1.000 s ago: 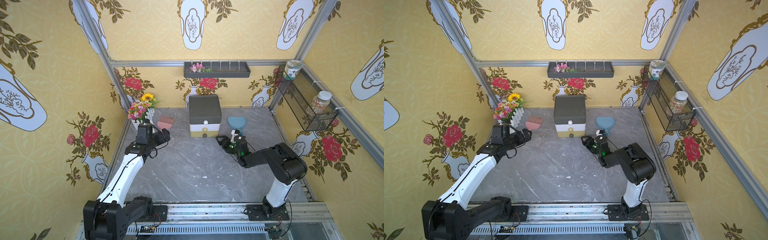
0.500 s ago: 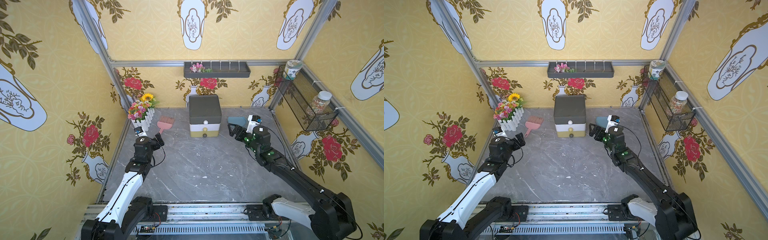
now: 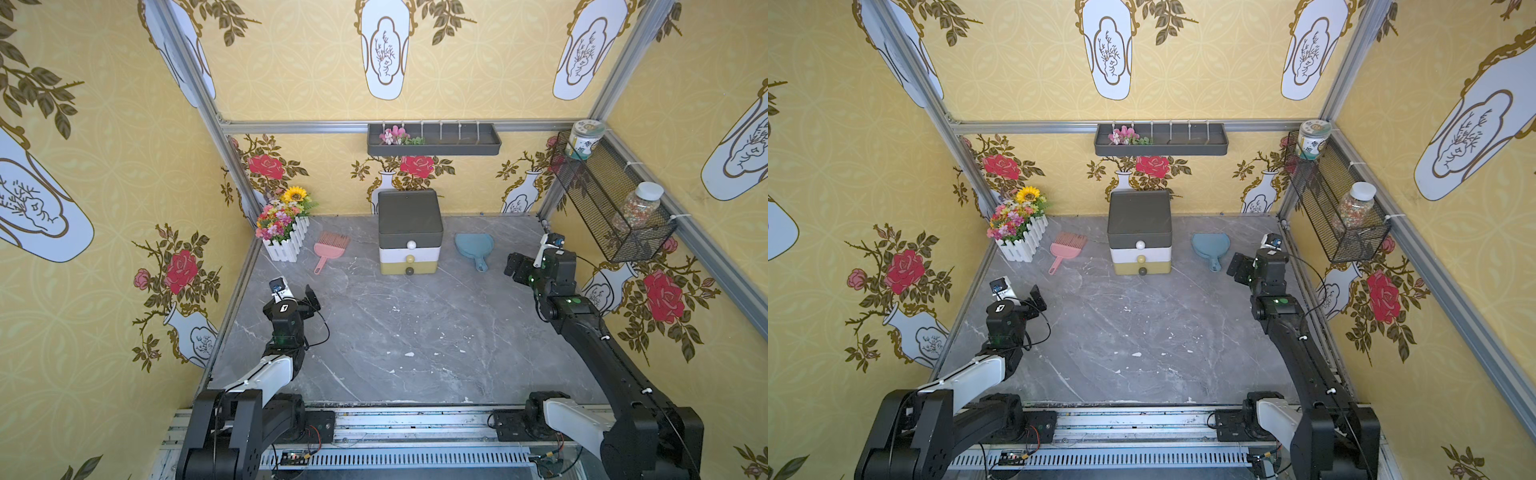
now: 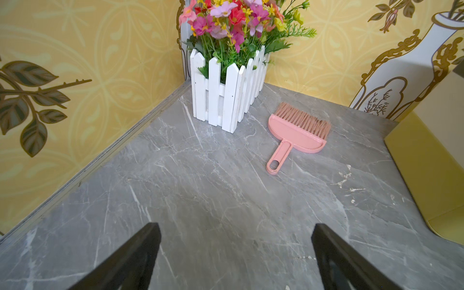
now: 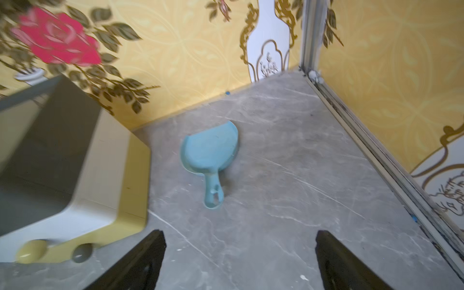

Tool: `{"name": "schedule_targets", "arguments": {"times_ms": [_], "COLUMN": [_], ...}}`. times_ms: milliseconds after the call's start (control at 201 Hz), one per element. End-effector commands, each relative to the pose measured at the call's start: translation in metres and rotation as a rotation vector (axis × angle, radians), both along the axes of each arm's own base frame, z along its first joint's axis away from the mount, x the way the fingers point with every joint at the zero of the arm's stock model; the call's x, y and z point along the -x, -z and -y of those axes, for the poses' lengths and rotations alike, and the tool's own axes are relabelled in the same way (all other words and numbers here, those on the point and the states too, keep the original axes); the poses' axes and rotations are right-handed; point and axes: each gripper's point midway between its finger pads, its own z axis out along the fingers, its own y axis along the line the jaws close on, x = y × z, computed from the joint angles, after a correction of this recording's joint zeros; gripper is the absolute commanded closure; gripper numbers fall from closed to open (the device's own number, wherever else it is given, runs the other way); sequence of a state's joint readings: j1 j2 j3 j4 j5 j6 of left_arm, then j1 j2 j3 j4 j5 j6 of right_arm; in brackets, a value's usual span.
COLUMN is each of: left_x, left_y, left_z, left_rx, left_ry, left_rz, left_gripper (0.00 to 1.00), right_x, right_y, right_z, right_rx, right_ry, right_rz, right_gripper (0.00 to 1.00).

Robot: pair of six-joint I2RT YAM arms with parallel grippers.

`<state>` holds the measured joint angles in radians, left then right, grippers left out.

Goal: Place the brooch boxes into the drawer by color
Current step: Reset both arms

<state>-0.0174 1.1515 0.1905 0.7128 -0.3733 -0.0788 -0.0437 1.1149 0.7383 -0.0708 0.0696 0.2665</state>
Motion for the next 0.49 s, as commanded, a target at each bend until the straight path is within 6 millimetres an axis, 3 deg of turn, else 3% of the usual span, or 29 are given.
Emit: {"name": "schedule_targets", "arguments": {"times_ms": [0, 189, 488], "left_x": [-0.011, -0.009, -0.002], "left_y": [-0.020, -0.011, -0.008], "left_z": [0.006, 0.005, 0.010], "left_rx": [0.006, 0.027, 0.035], "left_ry": [0.056, 0.091, 0.136], "left_rz": [0.118, 0.135, 0.170], "left_gripper": [0.00, 0.00, 0.00], "right_x": [-0.011, -0.006, 0.012], "right_y": [0.018, 0.063, 0.090], "right_z": [0.001, 0.004, 0.007], "right_rx": [0.033, 0.027, 0.122], "right_ry": [-0.102, -0.096, -0.079], "right_rz": [0.044, 0.034, 0.126], "right_gripper": [0.03, 0.03, 0.03]}}
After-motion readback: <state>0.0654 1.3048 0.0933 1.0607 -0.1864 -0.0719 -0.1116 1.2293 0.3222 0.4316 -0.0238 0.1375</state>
